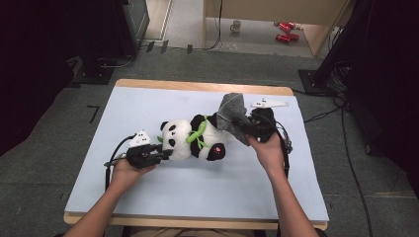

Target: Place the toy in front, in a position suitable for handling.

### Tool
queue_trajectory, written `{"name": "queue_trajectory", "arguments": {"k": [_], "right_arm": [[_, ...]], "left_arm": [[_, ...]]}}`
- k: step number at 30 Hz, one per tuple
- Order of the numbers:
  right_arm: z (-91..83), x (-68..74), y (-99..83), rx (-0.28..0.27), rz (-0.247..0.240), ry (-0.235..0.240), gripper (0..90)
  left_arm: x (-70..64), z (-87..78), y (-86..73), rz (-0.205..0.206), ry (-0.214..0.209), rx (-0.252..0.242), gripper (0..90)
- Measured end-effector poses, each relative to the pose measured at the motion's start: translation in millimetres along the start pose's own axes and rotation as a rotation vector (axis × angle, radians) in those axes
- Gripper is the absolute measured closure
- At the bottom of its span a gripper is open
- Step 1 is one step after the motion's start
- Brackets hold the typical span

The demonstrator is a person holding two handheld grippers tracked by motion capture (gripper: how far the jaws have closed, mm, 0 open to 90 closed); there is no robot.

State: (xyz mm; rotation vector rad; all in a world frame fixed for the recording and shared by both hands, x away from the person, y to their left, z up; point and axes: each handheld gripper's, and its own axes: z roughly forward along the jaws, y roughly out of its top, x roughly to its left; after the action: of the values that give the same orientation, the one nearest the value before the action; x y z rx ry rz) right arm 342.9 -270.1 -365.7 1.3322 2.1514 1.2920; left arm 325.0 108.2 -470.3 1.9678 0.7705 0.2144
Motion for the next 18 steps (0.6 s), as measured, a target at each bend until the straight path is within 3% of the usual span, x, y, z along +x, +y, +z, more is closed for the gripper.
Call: {"name": "queue_trajectory", "arguments": {"k": [5,6,7,9,10,11,12,14,15,17,18], "right_arm": [[18.9,26.4,24.6,-0.01,-0.032,0.068,74.3],[31.7,39.9,35.0,-0.004,-0.059,0.097,74.1],[31.7,39.9,35.0,-0.004,-0.059,0.097,74.1],[48.0,54.6,44.5,0.01,-0.091,0.132,74.1],[65.7,70.7,53.4,0.032,-0.119,0.155,73.9],[65.7,70.7,53.4,0.032,-0.119,0.155,73.9],[85.2,86.3,60.5,0.055,-0.149,0.179,73.9],[92.8,92.0,62.5,0.068,-0.159,0.184,73.8],[112.2,105.9,65.0,0.113,-0.168,0.201,73.9],[121.1,112.2,64.6,0.133,-0.176,0.205,73.9],[139.1,124.6,60.3,0.191,-0.185,0.211,73.9]], "left_arm": [[0.7,2.5,0.6,-0.001,-0.005,-0.01,68.1],[1.3,3.1,1.0,0.001,-0.005,-0.01,67.9],[1.7,3.3,1.5,-0.001,-0.007,-0.008,67.9],[2.5,3.7,2.6,0.005,-0.007,0.0,67.6],[2.6,3.9,2.8,0.009,-0.007,0.0,67.2],[2.6,3.9,2.8,0.009,-0.007,0.0,66.9],[3.3,3.8,3.0,0.011,-0.01,0.002,66.4],[4.4,3.7,3.1,0.01,-0.012,0.004,66.0],[5.1,3.6,3.1,0.005,-0.016,0.004,65.4],[5.5,3.6,3.0,0.007,-0.017,0.004,65.2],[5.5,3.5,3.1,0.008,-0.014,0.008,65.0]]}}
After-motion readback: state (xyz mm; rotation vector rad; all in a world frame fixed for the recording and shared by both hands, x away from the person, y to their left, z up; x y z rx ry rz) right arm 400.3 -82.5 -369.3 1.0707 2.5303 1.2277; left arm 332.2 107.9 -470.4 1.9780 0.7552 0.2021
